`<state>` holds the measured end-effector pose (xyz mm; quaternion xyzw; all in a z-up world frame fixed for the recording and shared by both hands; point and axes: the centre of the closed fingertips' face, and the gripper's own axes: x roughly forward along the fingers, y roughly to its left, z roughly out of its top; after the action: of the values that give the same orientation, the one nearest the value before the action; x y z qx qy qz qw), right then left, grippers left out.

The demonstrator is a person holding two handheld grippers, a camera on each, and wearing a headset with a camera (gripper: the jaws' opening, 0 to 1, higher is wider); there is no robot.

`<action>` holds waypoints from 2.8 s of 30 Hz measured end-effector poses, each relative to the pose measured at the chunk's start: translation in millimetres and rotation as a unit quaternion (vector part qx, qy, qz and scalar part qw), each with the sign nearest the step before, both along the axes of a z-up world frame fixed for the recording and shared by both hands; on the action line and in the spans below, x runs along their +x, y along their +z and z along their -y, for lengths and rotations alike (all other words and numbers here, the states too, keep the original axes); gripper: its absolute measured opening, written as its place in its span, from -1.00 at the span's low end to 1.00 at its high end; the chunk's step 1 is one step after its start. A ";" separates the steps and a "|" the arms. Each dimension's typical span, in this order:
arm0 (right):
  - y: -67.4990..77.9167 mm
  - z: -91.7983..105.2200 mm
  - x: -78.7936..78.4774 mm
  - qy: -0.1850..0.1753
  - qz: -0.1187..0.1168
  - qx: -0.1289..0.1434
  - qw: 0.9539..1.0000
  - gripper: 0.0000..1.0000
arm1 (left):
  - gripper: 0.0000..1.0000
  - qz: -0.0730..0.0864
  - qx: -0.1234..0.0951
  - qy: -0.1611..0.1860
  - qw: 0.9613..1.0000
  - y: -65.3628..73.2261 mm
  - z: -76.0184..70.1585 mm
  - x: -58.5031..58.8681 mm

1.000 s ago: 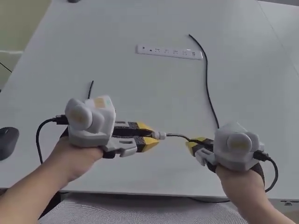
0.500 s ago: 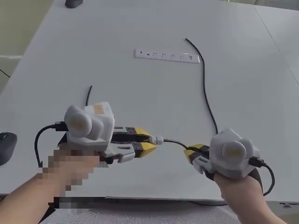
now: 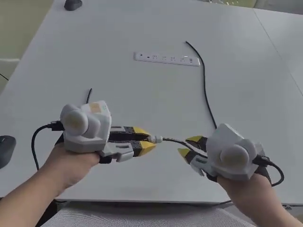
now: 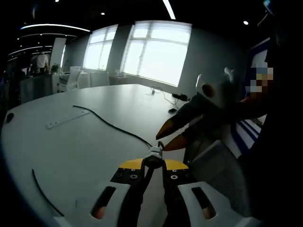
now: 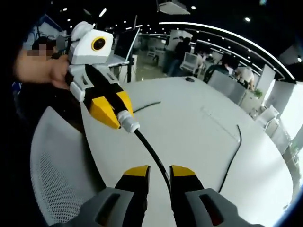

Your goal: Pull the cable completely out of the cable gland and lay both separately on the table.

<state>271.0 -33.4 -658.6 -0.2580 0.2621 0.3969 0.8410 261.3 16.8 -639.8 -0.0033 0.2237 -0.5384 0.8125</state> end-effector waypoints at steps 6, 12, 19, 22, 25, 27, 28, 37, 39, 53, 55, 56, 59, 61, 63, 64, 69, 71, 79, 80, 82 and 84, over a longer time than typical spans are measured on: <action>11.1 -27.1 -8.3 0.069 0.040 -0.038 0.996 -0.81 | -0.71 0.004 0.005 -0.007 1.000 -0.6 1.4 -3.7; 9.6 -33.9 -9.1 0.086 0.051 -0.051 0.994 -0.89 | -0.71 0.000 0.005 -0.009 1.000 -1.4 2.0 -5.3; 6.5 -33.3 -11.5 0.105 0.058 -0.066 0.991 -0.96 | -0.71 0.003 0.006 -0.014 1.000 -1.3 3.1 -7.4; 4.6 -32.7 -13.2 0.108 0.058 -0.068 0.990 -0.97 | -0.71 0.003 0.009 -0.017 1.000 -3.4 3.4 -8.4; 6.7 -31.5 -13.0 0.099 0.066 -0.059 0.991 -0.98 | -0.71 0.005 0.005 -0.014 1.000 -1.8 3.5 -7.7; 6.2 -31.2 -13.2 0.088 0.059 -0.049 0.993 -0.98 | -0.71 0.005 0.006 -0.015 1.000 -1.8 4.0 -8.7; 6.1 -30.7 -12.7 0.085 0.059 -0.047 0.994 -0.98 | -0.71 0.006 0.007 -0.015 1.000 -2.0 4.1 -8.5; 2.6 -28.7 -9.1 0.063 0.043 -0.028 0.997 -0.99 | -0.71 0.009 0.014 -0.013 1.000 -4.1 4.8 -7.4; 1.8 -27.2 -7.6 0.057 0.040 -0.024 0.997 -0.99 | -0.71 0.008 0.014 -0.012 1.000 -4.4 4.7 -6.7; -16.0 3.3 3.3 -0.016 0.002 -0.005 1.000 -1.00 | -0.71 0.007 0.007 -0.009 1.000 -0.3 6.7 -8.0; -20.4 11.8 5.1 -0.037 -0.010 0.000 0.999 -1.00 | -0.71 0.007 0.004 -0.008 1.000 1.2 6.9 -8.1; -22.4 15.1 6.1 -0.044 -0.014 0.002 0.999 -1.00 | -0.71 0.006 0.002 -0.007 1.000 1.9 7.1 -8.1; -30.3 26.1 8.5 -0.072 -0.033 0.014 0.997 -1.00 | -0.71 0.005 -0.003 -0.006 1.000 3.7 7.7 -8.3; -33.8 29.2 8.6 -0.087 -0.046 0.028 0.995 -1.00 | -0.71 0.006 -0.004 -0.007 1.000 4.1 8.3 -8.6; -40.4 34.9 9.0 -0.110 -0.065 0.042 0.991 -1.00 | -0.71 0.007 -0.003 -0.008 1.000 4.1 9.0 -8.8; -42.8 37.9 10.2 -0.120 -0.069 0.046 0.989 -1.00 | -0.71 0.007 -0.003 -0.008 1.000 4.0 9.3 -8.5; -56.8 50.4 11.7 -0.161 -0.097 0.055 0.981 -1.00 | -0.71 0.007 -0.004 -0.009 1.000 4.2 11.1 -8.4; -60.6 54.0 11.5 -0.173 -0.105 0.058 0.978 -1.00 | -0.71 0.007 -0.004 -0.009 1.000 4.0 10.9 -7.9; -69.2 56.8 7.3 -0.188 -0.122 0.061 0.973 -1.00 | -0.71 0.005 -0.001 -0.008 1.000 0.9 10.2 -7.4; -69.5 56.4 7.1 -0.186 -0.121 0.059 0.973 -1.00 | -0.71 0.004 -0.001 -0.007 1.000 0.9 10.1 -7.4; -69.2 56.1 6.4 -0.183 -0.119 0.056 0.974 -1.00 | -0.71 0.003 -0.002 -0.007 1.000 0.5 9.7 -7.2; -68.5 55.8 6.3 -0.179 -0.116 0.057 0.975 -0.99 | -0.71 0.004 -0.002 -0.006 1.000 0.3 8.9 -6.8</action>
<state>277.3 -89.1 -727.1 -0.1110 0.3769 0.2812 0.8755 254.5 7.8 -639.5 -0.0016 0.2198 -0.5437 0.8100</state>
